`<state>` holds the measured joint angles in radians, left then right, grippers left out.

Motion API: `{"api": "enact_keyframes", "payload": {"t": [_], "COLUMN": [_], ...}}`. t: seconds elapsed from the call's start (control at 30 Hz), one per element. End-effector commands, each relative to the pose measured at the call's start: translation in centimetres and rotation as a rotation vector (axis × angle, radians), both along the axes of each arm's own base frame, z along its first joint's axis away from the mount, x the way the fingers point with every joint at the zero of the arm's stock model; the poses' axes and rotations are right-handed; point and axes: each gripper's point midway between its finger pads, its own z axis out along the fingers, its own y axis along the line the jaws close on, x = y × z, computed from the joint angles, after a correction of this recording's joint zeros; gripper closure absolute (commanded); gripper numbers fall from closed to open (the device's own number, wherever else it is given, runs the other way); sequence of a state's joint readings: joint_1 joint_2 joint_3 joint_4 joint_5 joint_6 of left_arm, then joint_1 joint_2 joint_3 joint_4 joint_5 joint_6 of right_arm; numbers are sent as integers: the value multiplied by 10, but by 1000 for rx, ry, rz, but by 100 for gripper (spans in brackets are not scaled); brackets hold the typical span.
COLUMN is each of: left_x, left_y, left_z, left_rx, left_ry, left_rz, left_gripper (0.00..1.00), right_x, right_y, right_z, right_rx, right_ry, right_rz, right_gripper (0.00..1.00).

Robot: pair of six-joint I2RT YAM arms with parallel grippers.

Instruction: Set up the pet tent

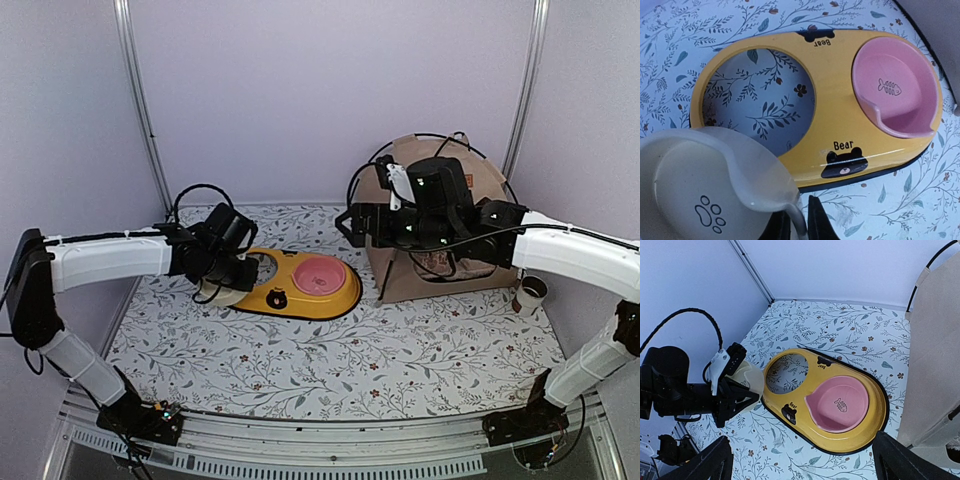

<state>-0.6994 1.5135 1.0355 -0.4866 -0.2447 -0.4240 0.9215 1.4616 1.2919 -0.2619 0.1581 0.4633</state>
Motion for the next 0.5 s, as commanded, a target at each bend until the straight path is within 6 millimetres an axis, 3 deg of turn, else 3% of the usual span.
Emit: {"api": "enact_keyframes", "payload": {"t": [0.0, 0.17, 0.47], "left_x": [41, 73, 112], "left_y": [-12, -28, -49], "left_z": [22, 24, 6], "left_rx": [21, 41, 25], "left_ry": [-110, -158, -163], "left_rz": [-84, -129, -168], "left_gripper": [100, 100, 100], "right_x": [-5, -8, -10], "right_y": [-8, -9, -10], "right_z": [11, 12, 8], "right_rx": [43, 50, 55], "right_ry": [-2, 11, 33], "right_rz": [-13, -11, -16], "right_gripper": [1, 1, 1]}}
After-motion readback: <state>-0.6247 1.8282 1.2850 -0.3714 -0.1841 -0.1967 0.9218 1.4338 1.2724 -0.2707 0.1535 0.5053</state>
